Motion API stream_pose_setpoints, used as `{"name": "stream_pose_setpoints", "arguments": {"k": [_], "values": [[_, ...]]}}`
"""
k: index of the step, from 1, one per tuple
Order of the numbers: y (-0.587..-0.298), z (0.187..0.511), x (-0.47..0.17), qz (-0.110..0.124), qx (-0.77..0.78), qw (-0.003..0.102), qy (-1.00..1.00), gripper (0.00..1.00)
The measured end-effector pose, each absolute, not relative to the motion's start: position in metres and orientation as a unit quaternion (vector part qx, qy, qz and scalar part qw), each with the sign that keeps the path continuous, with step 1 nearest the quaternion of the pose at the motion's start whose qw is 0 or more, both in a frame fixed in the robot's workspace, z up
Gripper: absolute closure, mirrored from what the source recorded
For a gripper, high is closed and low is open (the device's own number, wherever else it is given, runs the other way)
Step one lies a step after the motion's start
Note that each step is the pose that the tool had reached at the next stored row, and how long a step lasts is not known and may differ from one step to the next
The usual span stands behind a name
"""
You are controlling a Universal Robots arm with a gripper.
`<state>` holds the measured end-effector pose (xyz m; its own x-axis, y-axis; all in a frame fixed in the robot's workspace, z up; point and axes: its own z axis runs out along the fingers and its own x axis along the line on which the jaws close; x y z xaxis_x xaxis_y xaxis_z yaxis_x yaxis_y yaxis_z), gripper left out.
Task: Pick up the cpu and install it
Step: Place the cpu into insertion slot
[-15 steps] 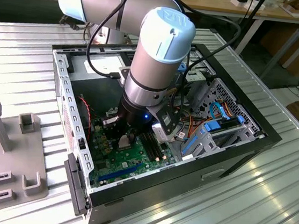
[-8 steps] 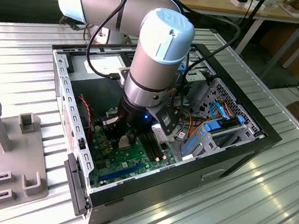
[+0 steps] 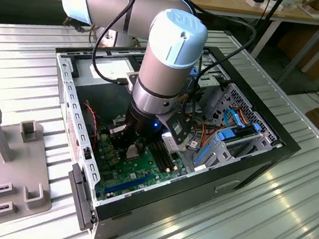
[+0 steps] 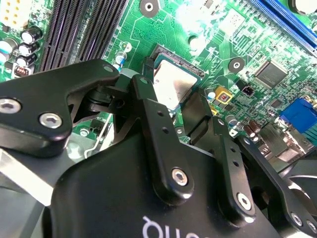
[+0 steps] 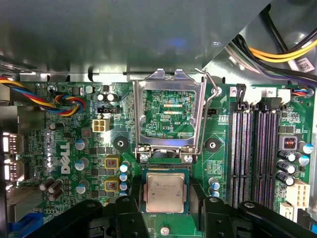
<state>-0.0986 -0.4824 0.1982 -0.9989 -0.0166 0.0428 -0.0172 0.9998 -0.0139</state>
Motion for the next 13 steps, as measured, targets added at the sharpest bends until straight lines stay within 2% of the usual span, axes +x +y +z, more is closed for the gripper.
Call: {"name": "stream_pose_setpoints", "arguments": {"k": [13], "values": [[-0.4831,0.1987,-0.098,0.007,0.009,0.021,-1.0,0.53]]}}
